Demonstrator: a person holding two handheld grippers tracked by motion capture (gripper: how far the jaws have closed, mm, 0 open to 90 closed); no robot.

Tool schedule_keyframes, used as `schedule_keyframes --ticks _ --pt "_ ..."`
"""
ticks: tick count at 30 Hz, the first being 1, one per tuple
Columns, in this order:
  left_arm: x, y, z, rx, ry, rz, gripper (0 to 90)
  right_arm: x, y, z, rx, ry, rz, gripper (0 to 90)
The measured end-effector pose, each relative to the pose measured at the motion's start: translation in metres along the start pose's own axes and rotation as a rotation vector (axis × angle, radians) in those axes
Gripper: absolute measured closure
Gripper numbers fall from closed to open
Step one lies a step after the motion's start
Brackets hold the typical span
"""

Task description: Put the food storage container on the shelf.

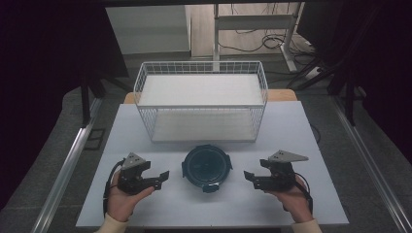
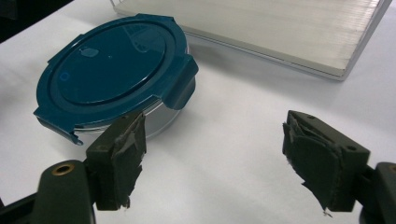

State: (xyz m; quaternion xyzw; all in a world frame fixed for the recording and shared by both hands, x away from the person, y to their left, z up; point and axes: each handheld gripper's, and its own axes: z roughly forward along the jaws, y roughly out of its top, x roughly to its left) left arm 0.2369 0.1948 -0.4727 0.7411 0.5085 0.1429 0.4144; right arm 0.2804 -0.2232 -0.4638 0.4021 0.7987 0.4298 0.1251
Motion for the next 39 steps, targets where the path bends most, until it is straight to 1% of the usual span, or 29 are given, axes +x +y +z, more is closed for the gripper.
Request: schedule_keyframes --ticks 3,4,6,10,11,14,16,19,22,26,28,30,31,33,35,37,39 --pt "0.001 0.000 0.000 0.002 -0.010 -0.010 20.4 0.000 0.000 0.000 -0.010 0.001 -0.016 21.5" --pt "0.001 0.001 -0.001 0.002 -0.013 -0.017 21.4 0.000 0.000 0.000 -0.011 0.006 -0.011 20.9" --pt "0.001 0.002 -0.002 -0.002 -0.002 -0.026 22.5 0.000 0.002 0.000 -0.014 0.000 0.022 20.2" --pt "0.003 0.008 -0.004 -0.012 -0.004 -0.034 22.5 -0.002 0.007 -0.001 -0.016 0.008 0.040 20.6" --pt "0.003 0.009 -0.004 -0.012 -0.007 -0.036 22.5 -0.003 0.010 -0.002 -0.015 0.011 0.055 21.1" --pt "0.002 0.014 -0.003 -0.005 -0.008 -0.042 22.4 -0.006 0.015 -0.002 -0.012 0.034 0.071 21.3" --pt "0.002 0.017 -0.001 0.006 -0.005 -0.051 21.5 -0.007 0.018 -0.001 -0.011 0.050 0.072 21.2" --pt "0.001 0.023 0.002 0.011 -0.030 -0.063 21.0 -0.007 0.023 0.002 -0.004 0.066 0.075 20.4" --pt "-0.001 0.032 0.005 0.013 -0.052 -0.060 21.0 -0.003 0.031 0.007 0.005 0.083 0.068 19.9" --pt "-0.005 0.041 0.011 0.025 -0.109 -0.067 21.0 0.006 0.041 0.016 0.010 0.113 0.053 19.8" --pt "-0.006 0.042 0.014 0.029 -0.127 -0.069 21.3 0.010 0.044 0.021 0.011 0.129 0.053 19.8" --pt "-0.005 0.039 0.020 0.038 -0.146 -0.071 21.6 0.014 0.046 0.027 0.018 0.141 0.051 19.5" --pt "-0.005 0.037 0.023 0.043 -0.155 -0.079 21.6 0.016 0.045 0.031 0.025 0.142 0.048 19.5" --pt "-0.002 0.033 0.031 0.072 -0.169 -0.089 21.8 0.018 0.044 0.039 0.042 0.150 0.060 19.5" --pt "0.001 0.029 0.036 0.088 -0.199 -0.104 22.1 0.018 0.042 0.046 0.057 0.154 0.075 19.5" --pt "0.003 0.027 0.039 0.100 -0.230 -0.124 23.1 0.016 0.041 0.051 0.063 0.168 0.103 19.5" --pt "0.002 0.025 0.040 0.100 -0.230 -0.117 23.3 0.014 0.040 0.055 0.059 0.194 0.132 19.3"
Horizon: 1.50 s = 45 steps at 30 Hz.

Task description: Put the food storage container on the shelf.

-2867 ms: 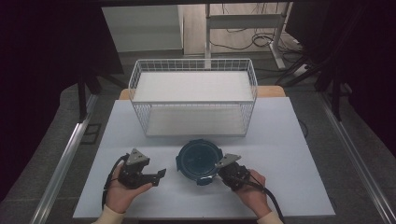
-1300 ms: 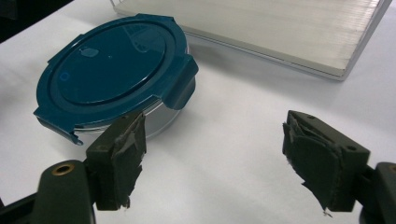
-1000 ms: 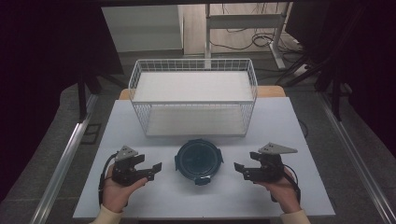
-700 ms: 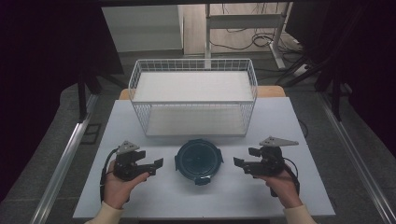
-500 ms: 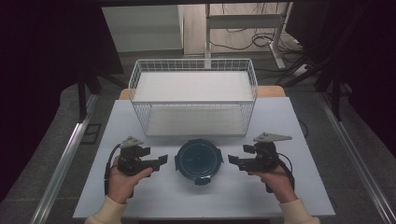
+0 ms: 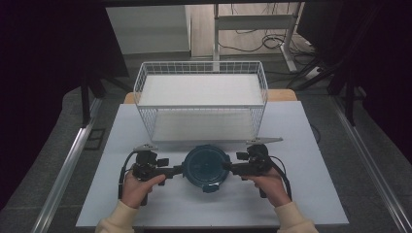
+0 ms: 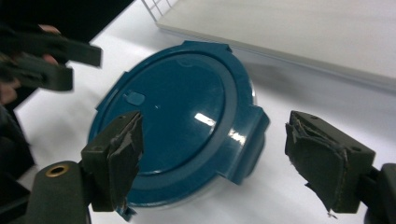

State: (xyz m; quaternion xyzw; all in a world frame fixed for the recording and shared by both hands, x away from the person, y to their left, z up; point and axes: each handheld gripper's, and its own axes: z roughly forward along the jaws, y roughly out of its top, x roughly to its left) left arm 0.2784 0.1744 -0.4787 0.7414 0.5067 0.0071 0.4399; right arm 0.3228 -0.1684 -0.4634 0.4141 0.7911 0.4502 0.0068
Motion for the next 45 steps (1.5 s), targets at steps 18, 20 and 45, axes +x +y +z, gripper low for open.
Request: schedule_keyframes --ticks 18,20,45 --pt "0.017 -0.010 0.035 0.060 -0.167 -0.199 21.5 -0.023 -0.006 0.033 0.084 0.076 0.169 15.6" --pt "0.018 -0.010 0.037 0.061 -0.175 -0.206 21.4 -0.025 -0.008 0.035 0.080 0.091 0.193 16.9" --pt "0.010 -0.012 0.044 0.060 -0.279 -0.269 37.8 -0.028 -0.016 0.033 0.108 0.175 0.386 33.2"
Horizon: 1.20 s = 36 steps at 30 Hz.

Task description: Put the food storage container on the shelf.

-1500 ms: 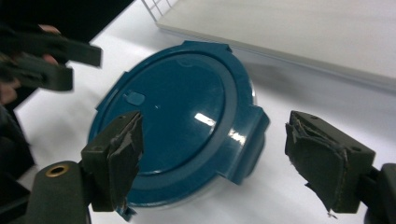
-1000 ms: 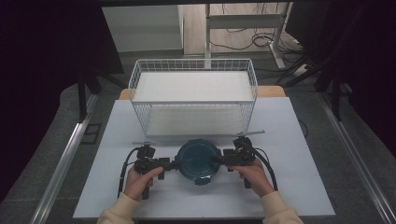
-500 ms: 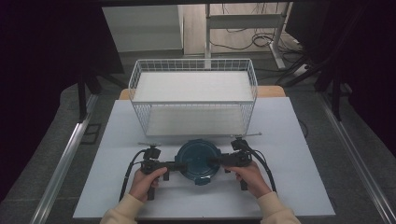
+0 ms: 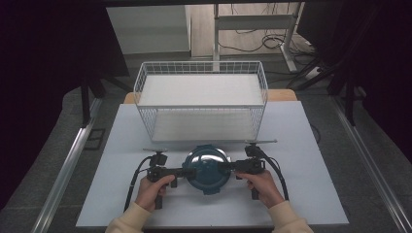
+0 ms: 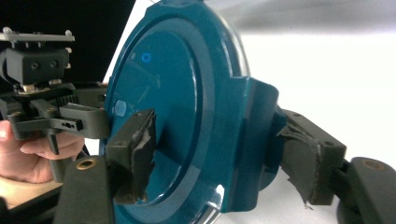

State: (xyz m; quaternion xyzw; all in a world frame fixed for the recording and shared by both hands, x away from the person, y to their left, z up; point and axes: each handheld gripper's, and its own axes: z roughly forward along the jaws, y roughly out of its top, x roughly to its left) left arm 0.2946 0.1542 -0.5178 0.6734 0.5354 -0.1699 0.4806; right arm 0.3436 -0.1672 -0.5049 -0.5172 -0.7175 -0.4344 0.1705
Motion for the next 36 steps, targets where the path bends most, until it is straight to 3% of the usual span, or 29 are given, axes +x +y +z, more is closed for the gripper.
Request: schedule_keyframes --ticks 3,12,18,24,36 --pt "-0.003 -0.002 -0.002 -0.006 0.005 0.016 39.7 0.001 -0.005 -0.005 -0.027 0.010 0.013 36.2" --pt "-0.008 -0.005 -0.007 -0.015 0.001 0.026 44.0 0.011 -0.013 -0.014 -0.056 0.004 -0.019 39.5" --pt "-0.015 -0.005 -0.014 -0.033 -0.007 0.052 45.1 0.019 -0.014 -0.019 -0.077 0.005 -0.074 39.6" --pt "-0.026 -0.005 -0.024 -0.058 -0.010 0.105 45.7 0.034 -0.013 -0.028 -0.115 0.002 -0.171 39.6" --pt "-0.038 -0.004 -0.035 -0.089 -0.012 0.151 45.4 0.051 -0.014 -0.037 -0.149 -0.003 -0.249 39.8"
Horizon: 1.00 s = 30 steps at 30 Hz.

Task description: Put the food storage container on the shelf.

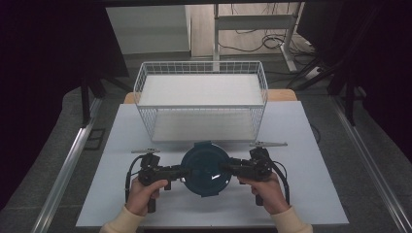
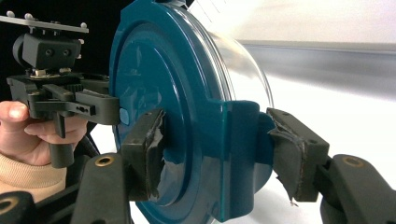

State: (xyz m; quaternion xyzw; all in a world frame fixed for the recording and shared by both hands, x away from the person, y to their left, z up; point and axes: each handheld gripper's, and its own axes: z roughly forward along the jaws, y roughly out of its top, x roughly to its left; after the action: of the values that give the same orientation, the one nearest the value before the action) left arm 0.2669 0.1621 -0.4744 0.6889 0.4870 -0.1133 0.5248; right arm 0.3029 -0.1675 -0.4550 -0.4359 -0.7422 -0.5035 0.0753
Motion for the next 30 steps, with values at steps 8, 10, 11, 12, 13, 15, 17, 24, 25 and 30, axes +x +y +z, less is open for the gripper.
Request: schedule_keyframes --ticks 8,10,11,12,13,15,17,24,25,30 --pt "-0.007 0.003 -0.007 -0.022 -0.004 0.026 45.0 0.011 0.004 -0.006 -0.019 -0.003 -0.046 40.2" --pt "-0.011 0.004 -0.011 -0.027 0.002 0.038 45.0 0.014 0.005 -0.007 -0.025 -0.001 -0.057 40.4" --pt "-0.012 0.005 -0.012 -0.029 0.006 0.046 45.0 0.015 0.005 -0.008 -0.028 0.003 -0.059 40.4" --pt "-0.014 0.005 -0.014 -0.032 0.010 0.050 45.0 0.016 0.006 -0.008 -0.030 0.005 -0.064 40.4" --pt "-0.016 0.007 -0.016 -0.038 0.011 0.056 44.9 0.018 0.007 -0.009 -0.035 0.006 -0.070 40.4" --pt "-0.018 0.009 -0.021 -0.052 0.011 0.066 44.8 0.023 0.010 -0.010 -0.046 0.010 -0.085 40.7" --pt "-0.020 0.011 -0.024 -0.061 0.010 0.072 44.7 0.026 0.013 -0.011 -0.057 0.014 -0.095 40.9" --pt "-0.022 0.025 -0.029 -0.068 0.021 0.097 43.8 0.034 0.026 -0.012 -0.068 0.008 -0.127 41.1" --pt "-0.021 0.027 -0.029 -0.075 0.021 0.096 43.6 0.034 0.028 -0.011 -0.072 0.006 -0.134 41.1" --pt "-0.019 0.042 -0.032 -0.080 0.025 0.096 43.5 0.033 0.044 -0.006 -0.077 0.009 -0.137 41.1"
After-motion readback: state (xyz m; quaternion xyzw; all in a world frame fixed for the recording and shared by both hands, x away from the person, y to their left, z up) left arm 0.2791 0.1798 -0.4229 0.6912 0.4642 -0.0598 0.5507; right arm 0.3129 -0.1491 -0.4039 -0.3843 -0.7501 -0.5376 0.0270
